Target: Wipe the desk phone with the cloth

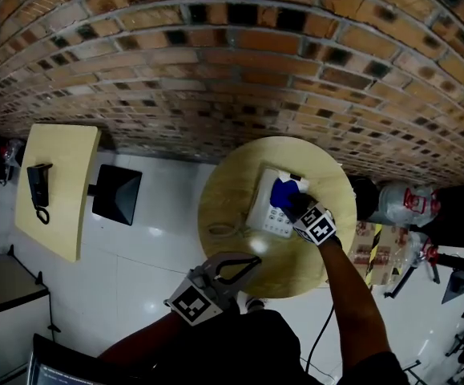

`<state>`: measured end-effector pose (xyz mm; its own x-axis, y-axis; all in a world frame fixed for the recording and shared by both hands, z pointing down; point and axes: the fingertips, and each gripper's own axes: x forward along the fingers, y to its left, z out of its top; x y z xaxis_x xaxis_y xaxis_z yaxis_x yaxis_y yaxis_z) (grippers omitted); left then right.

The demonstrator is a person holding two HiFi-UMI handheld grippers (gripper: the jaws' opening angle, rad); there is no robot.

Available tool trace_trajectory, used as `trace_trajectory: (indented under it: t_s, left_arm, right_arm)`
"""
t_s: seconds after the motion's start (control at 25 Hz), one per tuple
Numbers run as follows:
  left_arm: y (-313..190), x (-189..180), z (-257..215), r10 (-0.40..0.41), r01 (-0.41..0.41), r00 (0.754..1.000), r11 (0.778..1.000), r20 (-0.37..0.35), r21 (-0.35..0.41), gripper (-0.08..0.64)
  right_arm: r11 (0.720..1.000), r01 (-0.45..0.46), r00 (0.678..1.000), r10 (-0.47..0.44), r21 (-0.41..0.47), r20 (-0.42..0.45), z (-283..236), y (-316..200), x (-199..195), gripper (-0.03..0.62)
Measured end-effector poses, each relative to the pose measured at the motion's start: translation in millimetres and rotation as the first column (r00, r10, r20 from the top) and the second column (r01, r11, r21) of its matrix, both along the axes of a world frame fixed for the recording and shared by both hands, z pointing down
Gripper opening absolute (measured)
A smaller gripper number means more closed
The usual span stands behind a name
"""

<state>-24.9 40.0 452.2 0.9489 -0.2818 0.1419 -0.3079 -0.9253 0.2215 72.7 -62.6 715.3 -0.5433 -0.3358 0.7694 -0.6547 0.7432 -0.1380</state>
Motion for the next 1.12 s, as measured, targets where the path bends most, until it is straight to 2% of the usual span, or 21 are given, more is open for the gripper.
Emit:
trace_trajectory:
  t_s: [0.24,0.36,0.44,0.56,0.72,0.8,0.92,1.12]
  left_arm:
    - [3.1,7.8,-2.0,0.035,-0.034,0.999,0.998,-0.002,0.051,-0.003]
    - [5.5,10.9,-0.4,0.031,-0.031,0.999,0.999,-0.006,0.031,-0.003]
    - [7.2,11.8,1.7,0.030,-0.030,1.000,0.999,-0.002,0.011,-0.003]
    - [8.3,10.5,-0.1,0.033,-0.033,0.999,0.999,-0.007,0.014,-0.003]
    - [3.7,1.9,-5.5,0.016,-0.016,1.000,0.999,-0.016,0.046,-0.003]
    - [2.2,-4.6,-6.4,0.012,-0.012,1.000,0.997,-0.007,0.074,-0.003]
    - [3.2,-15.5,-1.0,0.004,-0.005,1.000,0.998,0.017,0.060,-0.003]
    - [-2.2,-28.6,1.4,-0.009,0.008,1.000,0.997,0.014,0.074,-0.003]
  right_arm:
    - [0.993,0.043,0.995,-0.033,-0.106,0.097,16.1,76.8,-39.0,0.072]
    - [0.987,0.049,0.989,-0.027,-0.150,0.147,23.0,102.7,-49.9,0.072]
    - [0.989,0.041,0.987,-0.017,-0.144,0.162,17.8,103.4,-48.3,0.072]
    - [0.996,-0.027,0.979,0.042,-0.080,0.199,-11.4,69.9,-33.4,0.072]
    - [0.991,-0.130,0.965,0.123,0.014,0.233,-50.5,-11.3,-3.1,0.072]
    - [0.990,-0.134,0.969,0.121,0.047,0.217,-59.8,-46.8,-0.9,0.072]
    - [0.990,-0.128,0.975,0.114,0.064,0.193,-59.4,-83.5,-11.3,0.072]
    - [0.995,-0.086,0.988,0.078,0.055,0.130,-40.5,-101.7,-37.1,0.072]
